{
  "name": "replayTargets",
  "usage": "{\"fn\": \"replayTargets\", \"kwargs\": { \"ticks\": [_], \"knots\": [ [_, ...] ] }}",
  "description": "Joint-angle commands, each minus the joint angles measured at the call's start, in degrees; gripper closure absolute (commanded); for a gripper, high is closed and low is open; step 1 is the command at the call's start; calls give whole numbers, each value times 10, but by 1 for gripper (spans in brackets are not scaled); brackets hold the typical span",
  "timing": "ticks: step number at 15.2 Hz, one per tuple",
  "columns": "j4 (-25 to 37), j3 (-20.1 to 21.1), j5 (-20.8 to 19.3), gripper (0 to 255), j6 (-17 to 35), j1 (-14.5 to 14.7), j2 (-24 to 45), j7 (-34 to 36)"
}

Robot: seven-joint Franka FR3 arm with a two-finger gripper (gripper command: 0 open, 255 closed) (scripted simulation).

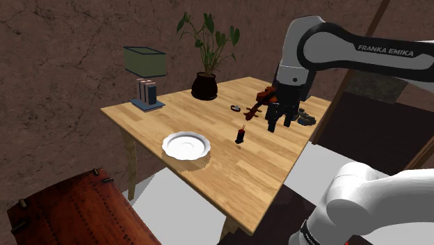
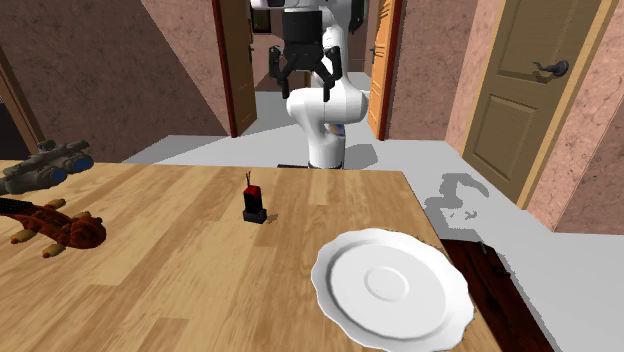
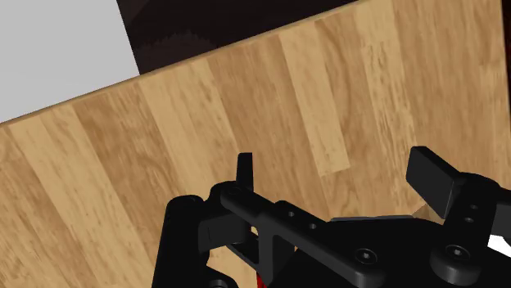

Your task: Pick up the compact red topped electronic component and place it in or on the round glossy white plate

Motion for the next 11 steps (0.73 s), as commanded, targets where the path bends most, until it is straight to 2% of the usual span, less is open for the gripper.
{"fn": "replayTargets", "kwargs": {
  "ticks": [1, 11],
  "knots": [
    [0, 0, 0, 0, 0, 0, 0, 0],
    [11, -58, -18, 0, 202, -2, 163, -63]
  ]
}}
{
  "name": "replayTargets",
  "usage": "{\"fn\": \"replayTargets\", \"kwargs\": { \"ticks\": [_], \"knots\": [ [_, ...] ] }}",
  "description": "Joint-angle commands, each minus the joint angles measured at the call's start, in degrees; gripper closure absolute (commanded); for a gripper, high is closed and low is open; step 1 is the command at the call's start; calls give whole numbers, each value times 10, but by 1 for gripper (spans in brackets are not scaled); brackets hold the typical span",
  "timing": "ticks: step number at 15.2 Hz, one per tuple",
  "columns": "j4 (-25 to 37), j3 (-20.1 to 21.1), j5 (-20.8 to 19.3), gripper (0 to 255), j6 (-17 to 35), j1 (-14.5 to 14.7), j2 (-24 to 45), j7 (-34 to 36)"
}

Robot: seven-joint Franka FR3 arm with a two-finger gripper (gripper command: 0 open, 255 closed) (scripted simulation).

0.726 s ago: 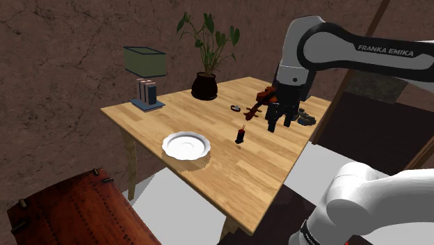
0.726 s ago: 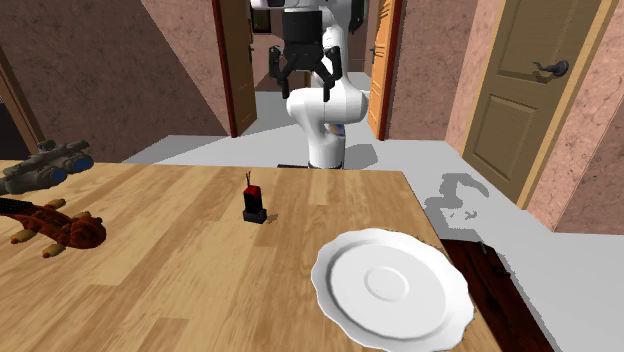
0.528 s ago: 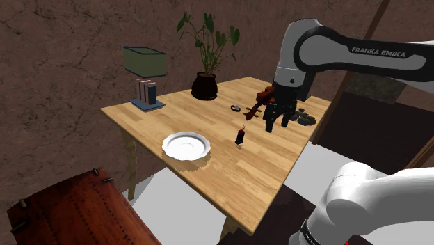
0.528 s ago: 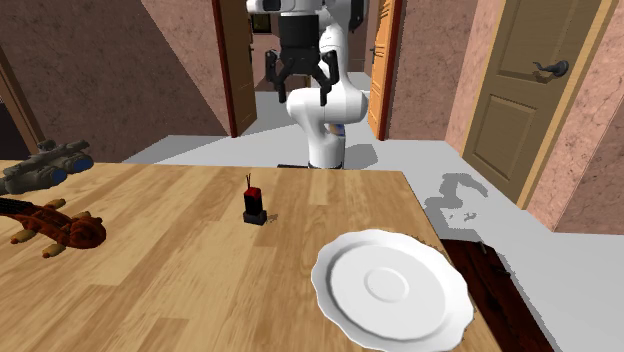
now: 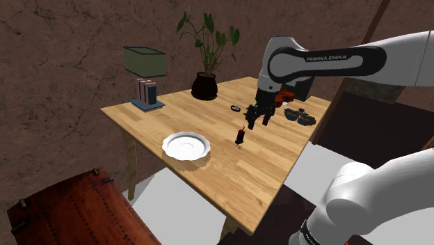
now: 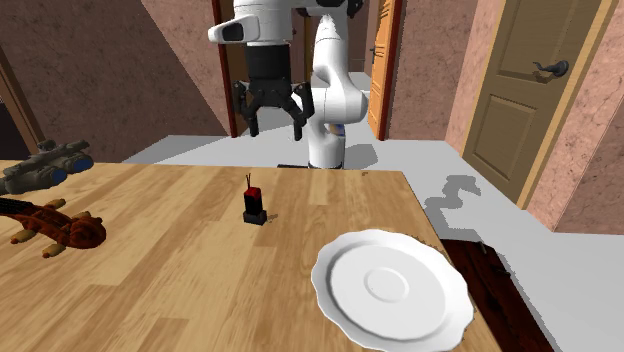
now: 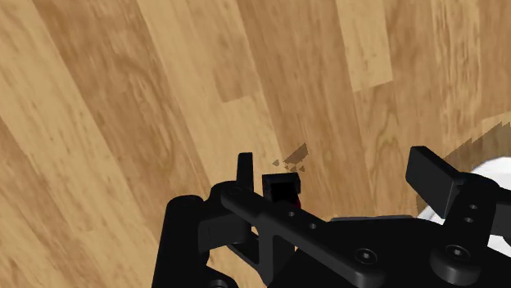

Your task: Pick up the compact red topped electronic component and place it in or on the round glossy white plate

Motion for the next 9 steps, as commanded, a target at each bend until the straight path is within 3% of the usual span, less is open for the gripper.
{"fn": "replayTargets", "kwargs": {
  "ticks": [1, 6, 9],
  "knots": [
    [6, -10, 1, 0, 36, 1, 31, -13],
    [46, -37, 14, 0, 118, 6, 130, -50],
    [29, -38, 15, 0, 142, 6, 137, -51]
  ]
}}
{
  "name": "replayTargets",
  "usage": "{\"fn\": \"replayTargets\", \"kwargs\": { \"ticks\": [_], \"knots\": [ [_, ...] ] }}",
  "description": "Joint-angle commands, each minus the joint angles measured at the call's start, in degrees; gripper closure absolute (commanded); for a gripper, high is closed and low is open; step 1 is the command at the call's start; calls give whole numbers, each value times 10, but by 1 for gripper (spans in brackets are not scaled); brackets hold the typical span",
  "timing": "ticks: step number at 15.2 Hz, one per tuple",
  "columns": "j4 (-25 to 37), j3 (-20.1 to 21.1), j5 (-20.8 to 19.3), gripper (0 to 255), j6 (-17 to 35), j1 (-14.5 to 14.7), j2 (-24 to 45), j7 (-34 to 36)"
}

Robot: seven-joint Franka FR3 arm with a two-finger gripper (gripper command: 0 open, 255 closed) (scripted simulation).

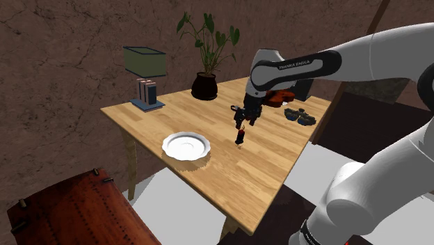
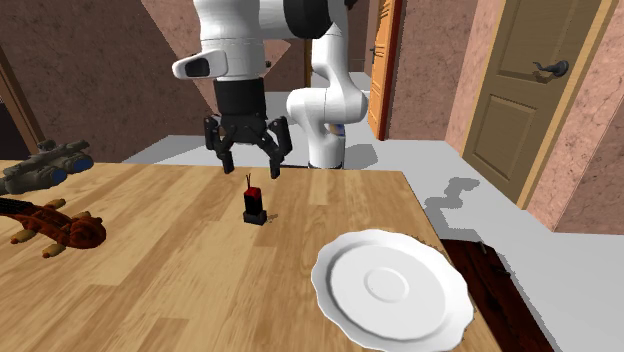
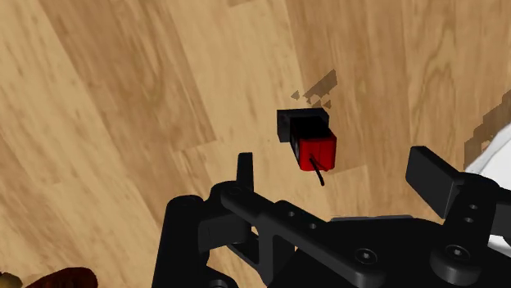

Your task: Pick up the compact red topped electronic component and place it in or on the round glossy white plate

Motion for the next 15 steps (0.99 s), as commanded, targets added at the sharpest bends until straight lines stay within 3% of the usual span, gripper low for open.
{"fn": "replayTargets", "kwargs": {
  "ticks": [1, 5, 13, 14, 15],
  "knots": [
    [-9, -3, 1, 0, 20, 0, 10, -4],
    [-27, -4, 3, 0, 50, 1, 21, -5],
    [-27, -4, 3, 0, 50, 1, 21, -5],
    [-27, -4, 3, 255, 50, 1, 21, -5],
    [-27, -4, 3, 255, 50, 1, 21, -5]
  ]
}}
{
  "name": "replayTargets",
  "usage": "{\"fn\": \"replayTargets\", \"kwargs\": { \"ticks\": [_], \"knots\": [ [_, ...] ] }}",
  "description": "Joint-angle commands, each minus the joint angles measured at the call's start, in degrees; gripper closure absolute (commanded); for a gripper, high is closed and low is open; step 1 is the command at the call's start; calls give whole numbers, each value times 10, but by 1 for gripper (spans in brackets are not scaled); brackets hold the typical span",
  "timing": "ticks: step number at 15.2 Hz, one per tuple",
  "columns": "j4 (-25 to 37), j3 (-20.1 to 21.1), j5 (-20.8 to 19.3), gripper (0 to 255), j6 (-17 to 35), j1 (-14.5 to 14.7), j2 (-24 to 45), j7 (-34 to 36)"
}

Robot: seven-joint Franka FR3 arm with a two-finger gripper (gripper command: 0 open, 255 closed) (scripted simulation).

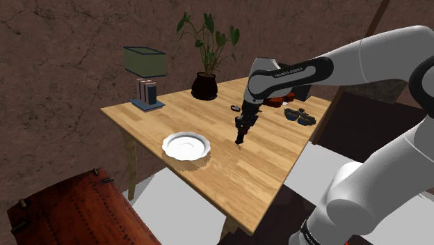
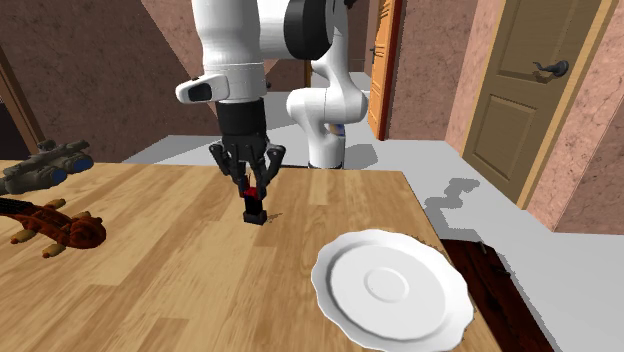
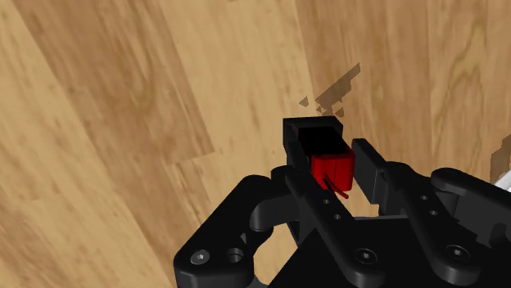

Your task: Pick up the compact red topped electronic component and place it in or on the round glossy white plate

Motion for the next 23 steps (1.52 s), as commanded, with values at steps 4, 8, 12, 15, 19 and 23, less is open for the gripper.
{"fn": "replayTargets", "kwargs": {
  "ticks": [4, 8, 12, 15, 19, 23],
  "knots": [
    [0, 0, 0, 255, 0, 0, 0, 0],
    [0, 0, 0, 255, 0, 0, 0, 0],
    [21, 2, -2, 255, -33, 0, -12, 3],
    [38, 4, -2, 255, -57, 0, -19, 4],
    [63, 6, -3, 255, -89, 0, -27, 6],
    [89, 7, -3, 255, -120, 0, -32, 7]
  ]
}}
